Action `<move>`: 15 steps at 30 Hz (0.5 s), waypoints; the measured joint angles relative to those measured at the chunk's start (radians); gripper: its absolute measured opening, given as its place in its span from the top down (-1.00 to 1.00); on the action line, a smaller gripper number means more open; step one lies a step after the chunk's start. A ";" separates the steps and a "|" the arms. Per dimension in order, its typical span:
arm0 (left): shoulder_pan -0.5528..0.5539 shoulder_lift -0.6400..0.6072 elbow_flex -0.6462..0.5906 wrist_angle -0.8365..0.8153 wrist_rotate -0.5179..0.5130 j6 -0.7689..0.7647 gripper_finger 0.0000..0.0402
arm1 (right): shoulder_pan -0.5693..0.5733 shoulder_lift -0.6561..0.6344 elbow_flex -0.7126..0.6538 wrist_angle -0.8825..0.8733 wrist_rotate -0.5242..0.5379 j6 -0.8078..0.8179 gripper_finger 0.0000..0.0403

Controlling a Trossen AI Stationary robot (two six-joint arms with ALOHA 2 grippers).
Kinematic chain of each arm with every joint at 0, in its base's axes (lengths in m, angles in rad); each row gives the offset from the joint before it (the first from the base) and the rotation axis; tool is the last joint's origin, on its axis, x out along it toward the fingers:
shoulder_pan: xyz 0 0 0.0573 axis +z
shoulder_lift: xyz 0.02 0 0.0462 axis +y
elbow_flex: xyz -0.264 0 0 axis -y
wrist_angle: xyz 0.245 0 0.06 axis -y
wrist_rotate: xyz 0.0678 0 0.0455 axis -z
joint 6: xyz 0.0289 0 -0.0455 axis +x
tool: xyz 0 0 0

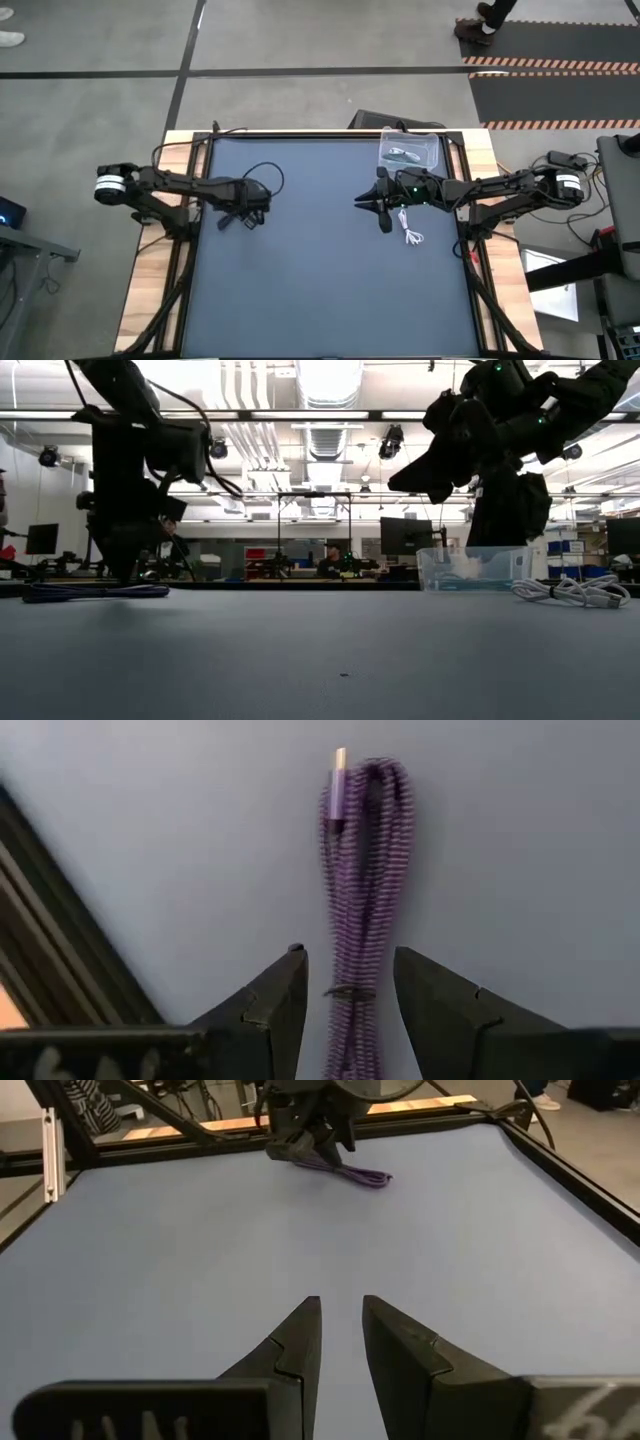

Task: Pick and place USB-C Cables
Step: Put the violet charger cable into the bin

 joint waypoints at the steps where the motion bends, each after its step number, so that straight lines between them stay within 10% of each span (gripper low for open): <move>1: 0.009 0.000 0.000 -0.001 0.002 0.015 0.33 | 0.000 0.000 0.000 -0.001 0.000 0.000 0.66; 15: 0.041 0.000 -0.035 0.001 0.053 0.086 0.33 | 0.000 0.000 0.000 -0.003 -0.001 0.002 0.66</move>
